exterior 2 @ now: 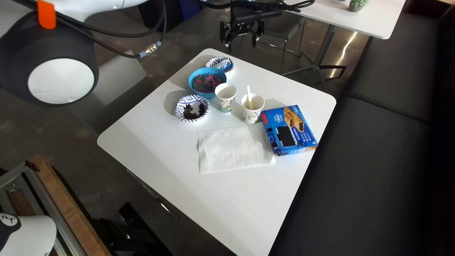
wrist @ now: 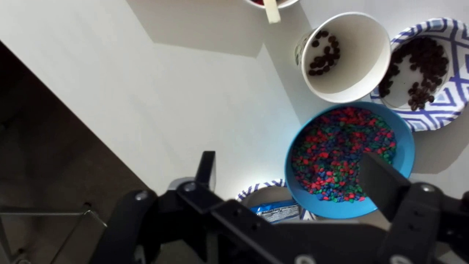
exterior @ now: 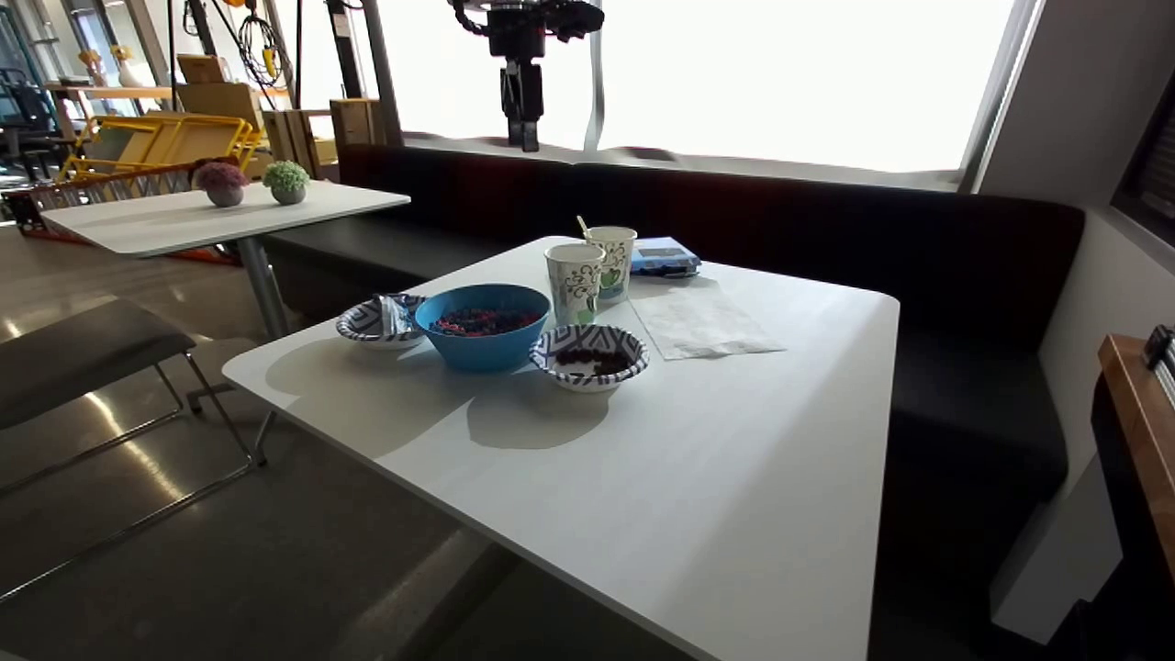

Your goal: Pour the beans out of the coffee cup into the bowl then put the cup on the right, into it

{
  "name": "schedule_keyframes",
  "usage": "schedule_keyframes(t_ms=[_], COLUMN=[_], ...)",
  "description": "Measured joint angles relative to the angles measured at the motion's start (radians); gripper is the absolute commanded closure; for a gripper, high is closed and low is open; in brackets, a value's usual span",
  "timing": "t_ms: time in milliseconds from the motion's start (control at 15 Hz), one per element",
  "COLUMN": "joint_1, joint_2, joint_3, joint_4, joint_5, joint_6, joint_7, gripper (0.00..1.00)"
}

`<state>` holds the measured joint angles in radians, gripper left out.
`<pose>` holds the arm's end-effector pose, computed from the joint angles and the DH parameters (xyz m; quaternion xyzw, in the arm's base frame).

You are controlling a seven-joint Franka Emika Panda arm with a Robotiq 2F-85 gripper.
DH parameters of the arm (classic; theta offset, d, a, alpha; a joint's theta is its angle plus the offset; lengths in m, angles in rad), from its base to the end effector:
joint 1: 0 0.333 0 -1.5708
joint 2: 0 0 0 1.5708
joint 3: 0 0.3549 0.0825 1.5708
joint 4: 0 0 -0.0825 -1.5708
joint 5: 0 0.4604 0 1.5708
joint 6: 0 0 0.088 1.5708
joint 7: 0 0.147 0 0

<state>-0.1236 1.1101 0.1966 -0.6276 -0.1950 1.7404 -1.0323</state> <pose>0.9104 -0.0485 0.2809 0.8708 0.4916 0.0015 0.0105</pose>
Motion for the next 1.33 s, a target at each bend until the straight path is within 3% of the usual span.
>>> schedule_keyframes(t_ms=[200, 667, 1000, 1333], joint_1=[-0.013, -0.014, -0.023, -0.003], joint_2=[-0.02, -0.154, -0.277, -0.362], joint_3=[-0.004, -0.002, -0.003, -0.083], joint_4=[-0.046, -0.237, -0.449, -0.682], joint_5=[0.002, 0.035, 0.059, 0.155], joint_6=[-0.069, -0.159, -0.039, 0.195], joint_7=[0.07, 0.433, 0.722, 0.936], gripper=[0.0, 0.0, 0.0, 0.0])
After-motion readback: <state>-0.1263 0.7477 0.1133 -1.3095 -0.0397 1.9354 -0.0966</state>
